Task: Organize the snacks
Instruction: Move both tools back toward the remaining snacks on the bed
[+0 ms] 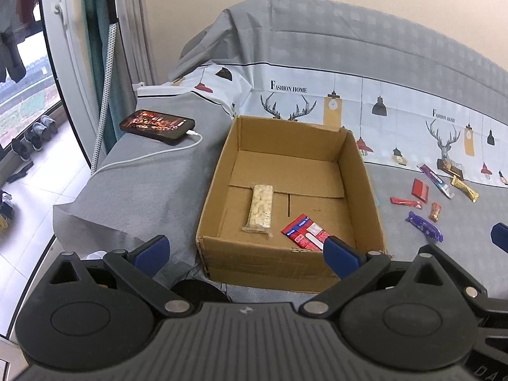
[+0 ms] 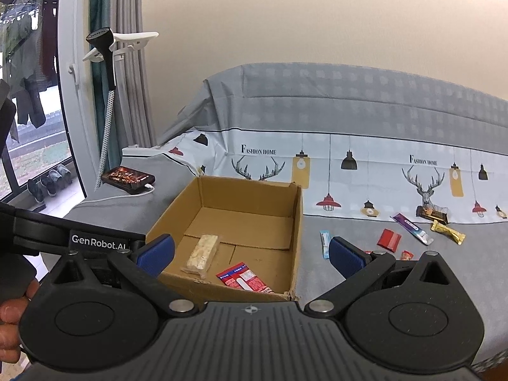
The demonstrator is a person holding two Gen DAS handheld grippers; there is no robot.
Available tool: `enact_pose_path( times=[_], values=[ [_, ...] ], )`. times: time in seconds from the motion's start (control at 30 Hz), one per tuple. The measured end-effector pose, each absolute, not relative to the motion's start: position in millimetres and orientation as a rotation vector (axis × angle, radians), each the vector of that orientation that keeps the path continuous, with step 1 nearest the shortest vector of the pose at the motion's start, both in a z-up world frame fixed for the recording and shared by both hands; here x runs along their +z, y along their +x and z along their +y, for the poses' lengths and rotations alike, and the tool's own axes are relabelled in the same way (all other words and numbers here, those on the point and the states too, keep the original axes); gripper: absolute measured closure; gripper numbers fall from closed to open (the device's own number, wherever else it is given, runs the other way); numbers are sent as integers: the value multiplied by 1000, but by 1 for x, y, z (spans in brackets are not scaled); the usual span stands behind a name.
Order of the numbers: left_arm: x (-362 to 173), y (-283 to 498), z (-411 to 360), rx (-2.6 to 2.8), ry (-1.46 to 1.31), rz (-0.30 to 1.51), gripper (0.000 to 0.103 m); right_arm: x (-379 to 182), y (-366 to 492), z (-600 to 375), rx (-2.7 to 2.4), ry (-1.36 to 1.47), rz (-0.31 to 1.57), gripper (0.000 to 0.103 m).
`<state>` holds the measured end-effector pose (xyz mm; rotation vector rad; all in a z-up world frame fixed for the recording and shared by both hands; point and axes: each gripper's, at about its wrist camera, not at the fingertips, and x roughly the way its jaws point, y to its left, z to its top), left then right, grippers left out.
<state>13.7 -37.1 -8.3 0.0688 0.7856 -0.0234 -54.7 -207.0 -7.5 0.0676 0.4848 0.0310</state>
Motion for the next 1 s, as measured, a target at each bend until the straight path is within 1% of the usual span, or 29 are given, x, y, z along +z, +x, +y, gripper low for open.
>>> enact_pose_path(
  times=[0.3, 0.5, 0.73, 1.0],
  values=[
    [-8, 29, -64, -65, 117, 798, 0, -16, -50, -227, -12, 130, 509, 1],
    [-14, 44, -92, -103, 165, 853, 0, -24, -49, -253, -65, 200, 501, 1],
    [-15, 68, -139, -161, 170, 900, 0, -38, -47, -307, -163, 267, 505, 1],
    [-30, 103, -205, -225, 204, 957, 0, -59, -42, -385, -331, 338, 520, 1]
  ],
)
